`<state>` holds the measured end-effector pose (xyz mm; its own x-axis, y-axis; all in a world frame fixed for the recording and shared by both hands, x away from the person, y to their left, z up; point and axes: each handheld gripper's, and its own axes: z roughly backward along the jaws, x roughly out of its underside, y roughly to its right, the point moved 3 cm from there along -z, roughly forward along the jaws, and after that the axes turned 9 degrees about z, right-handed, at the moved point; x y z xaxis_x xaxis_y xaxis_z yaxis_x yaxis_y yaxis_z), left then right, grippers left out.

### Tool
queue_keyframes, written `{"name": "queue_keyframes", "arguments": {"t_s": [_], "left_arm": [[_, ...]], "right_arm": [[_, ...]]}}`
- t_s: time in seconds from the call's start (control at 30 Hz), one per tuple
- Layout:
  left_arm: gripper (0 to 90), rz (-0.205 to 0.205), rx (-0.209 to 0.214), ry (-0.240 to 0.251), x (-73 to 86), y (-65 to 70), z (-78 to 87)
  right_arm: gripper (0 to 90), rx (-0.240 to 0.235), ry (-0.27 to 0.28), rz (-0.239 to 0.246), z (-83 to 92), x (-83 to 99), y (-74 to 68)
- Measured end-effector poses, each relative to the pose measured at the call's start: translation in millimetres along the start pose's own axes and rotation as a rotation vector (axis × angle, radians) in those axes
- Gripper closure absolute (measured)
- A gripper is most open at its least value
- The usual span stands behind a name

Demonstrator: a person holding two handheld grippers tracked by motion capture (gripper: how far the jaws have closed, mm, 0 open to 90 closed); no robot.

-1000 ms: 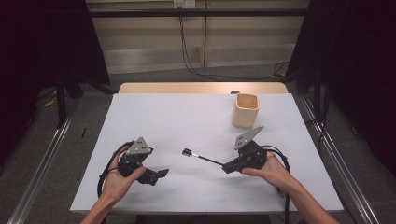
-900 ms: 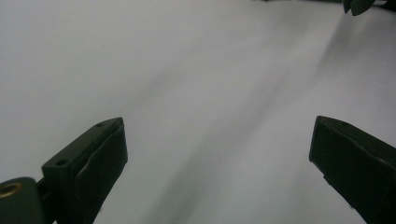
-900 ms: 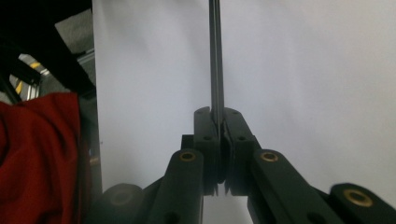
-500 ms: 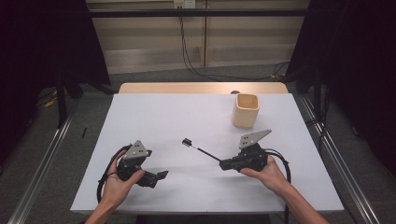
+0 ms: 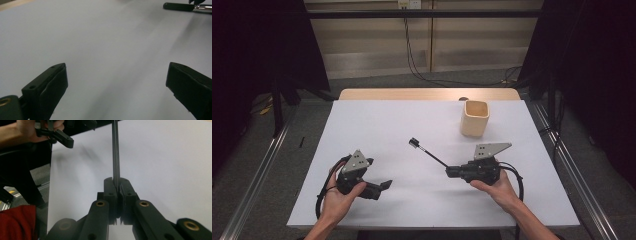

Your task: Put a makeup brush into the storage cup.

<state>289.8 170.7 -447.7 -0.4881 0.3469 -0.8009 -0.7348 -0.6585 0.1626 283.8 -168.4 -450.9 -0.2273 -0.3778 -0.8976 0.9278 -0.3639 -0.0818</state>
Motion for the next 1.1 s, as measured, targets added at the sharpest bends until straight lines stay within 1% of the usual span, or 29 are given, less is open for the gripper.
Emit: {"name": "queue_keyframes", "arguments": {"t_s": [0.03,0.1,0.13,0.23,0.27,0.33,0.4,0.43,0.47,0.57,0.6,0.67,0.7,0.73,0.77,0.83,0.93,1.0,1.1], "left_arm": [[3.8,-0.005,0.000,0.004,-0.7,-0.3,0.7],[3.8,0.000,0.005,0.030,-1.7,0.4,1.2],[3.8,-0.008,0.011,0.044,-2.6,1.0,1.5],[3.8,-0.009,0.021,0.078,-6.9,3.3,1.2],[3.8,-0.017,0.022,0.090,-8.2,4.0,0.7],[3.8,-0.003,0.042,0.116,-10.4,6.2,-1.1],[3.8,-0.007,0.065,0.135,-12.1,8.6,-3.2],[4.0,-0.001,0.073,0.176,-14.7,11.3,-5.6],[4.0,-0.001,0.073,0.176,-14.7,11.3,-5.6],[4.1,-0.002,0.103,0.222,-17.9,15.1,-9.4],[4.6,-0.008,0.100,0.231,-18.8,16.0,-10.6],[5.4,-0.005,0.114,0.246,-20.2,18.1,-13.9],[5.8,0.004,0.132,0.259,-22.5,19.6,-16.4],[5.9,0.004,0.132,0.259,-22.5,19.6,-16.4],[5.9,0.007,0.141,0.260,-24.0,20.6,-17.7],[5.9,0.000,0.149,0.263,-27.1,22.9,-19.8],[5.7,0.019,0.172,0.261,-30.8,27.5,-24.4],[5.5,0.012,0.174,0.259,-33.2,30.4,-28.2],[4.5,0.006,0.202,0.262,-36.0,35.3,-32.4]], "right_arm": [[86.2,0.005,0.010,0.003,0.3,-0.3,-0.2],[86.2,0.002,0.028,0.011,0.0,-0.5,-1.0],[86.2,0.005,0.030,0.015,-0.3,-0.5,-1.6],[86.2,0.001,0.044,0.028,-1.0,-1.4,-3.5],[86.2,-0.003,0.053,0.031,-1.2,-2.2,-3.9],[86.2,-0.001,0.058,0.032,-1.0,-2.4,-3.9],[86.2,-0.005,0.066,0.035,-0.9,-3.0,-4.0],[86.2,-0.007,0.071,0.040,-0.8,-3.6,-4.5],[86.2,-0.007,0.071,0.040,-0.8,-3.6,-4.5],[86.2,-0.011,0.076,0.045,-1.1,-4.1,-4.9],[86.2,-0.011,0.078,0.047,-1.2,-4.2,-5.1],[86.1,-0.014,0.078,0.048,-1.7,-4.5,-5.5],[86.2,-0.013,0.081,0.046,-2.0,-4.7,-5.6],[86.2,-0.015,0.080,0.048,-2.3,-4.7,-5.7],[86.2,-0.015,0.080,0.048,-2.3,-4.7,-5.7],[86.2,-0.015,0.082,0.046,-3.1,-4.9,-5.6],[86.2,-0.019,0.082,0.054,-4.5,-5.7,-6.0],[86.2,-0.022,0.080,0.058,-5.7,-5.9,-5.9],[86.2,-0.024,0.076,0.057,-7.9,-5.3,-4.8]]}}
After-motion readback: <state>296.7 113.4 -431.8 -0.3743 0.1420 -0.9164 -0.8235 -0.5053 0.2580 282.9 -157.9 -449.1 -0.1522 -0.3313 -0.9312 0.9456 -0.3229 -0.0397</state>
